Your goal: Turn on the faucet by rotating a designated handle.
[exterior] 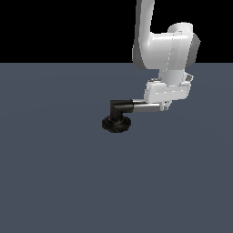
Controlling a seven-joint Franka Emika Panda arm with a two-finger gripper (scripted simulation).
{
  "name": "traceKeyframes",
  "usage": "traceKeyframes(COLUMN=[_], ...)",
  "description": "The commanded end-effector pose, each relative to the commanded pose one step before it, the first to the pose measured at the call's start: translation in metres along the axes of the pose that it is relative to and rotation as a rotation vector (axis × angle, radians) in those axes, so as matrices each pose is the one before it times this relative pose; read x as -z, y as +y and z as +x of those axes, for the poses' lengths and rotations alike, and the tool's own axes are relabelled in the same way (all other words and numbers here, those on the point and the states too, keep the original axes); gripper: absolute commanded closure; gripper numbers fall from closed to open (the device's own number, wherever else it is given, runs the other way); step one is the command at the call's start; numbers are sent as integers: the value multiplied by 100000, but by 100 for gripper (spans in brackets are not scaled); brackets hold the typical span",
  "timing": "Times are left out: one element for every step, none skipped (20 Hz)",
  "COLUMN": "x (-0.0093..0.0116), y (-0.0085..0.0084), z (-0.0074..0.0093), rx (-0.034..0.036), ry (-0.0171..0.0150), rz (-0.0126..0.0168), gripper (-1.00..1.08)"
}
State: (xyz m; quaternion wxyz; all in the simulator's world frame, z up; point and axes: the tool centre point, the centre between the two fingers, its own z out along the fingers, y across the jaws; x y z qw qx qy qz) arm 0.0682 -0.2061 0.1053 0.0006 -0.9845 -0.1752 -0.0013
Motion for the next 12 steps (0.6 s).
traceKeyframes(x=[-402, -15, -2, -2, -11, -2, -2, -14, -2, -2, -10, 0], y=[497, 199, 165, 164, 186, 161, 160, 191, 157, 155, 177, 0], z=[517, 168, 190, 188, 170, 185, 184, 158, 180, 179, 160, 0], rx=[10, -63, 0, 0, -44, 0, 0, -63, 0, 0, -45, 0], ry=[-151, -28, 0, 0, -20, 0, 0, -28, 0, 0, -20, 0], rz=[-58, -5, 0, 0, -4, 0, 0, -5, 0, 0, -4, 0], gripper=[108, 108, 108, 108, 108, 108, 108, 108, 108, 108, 108, 108])
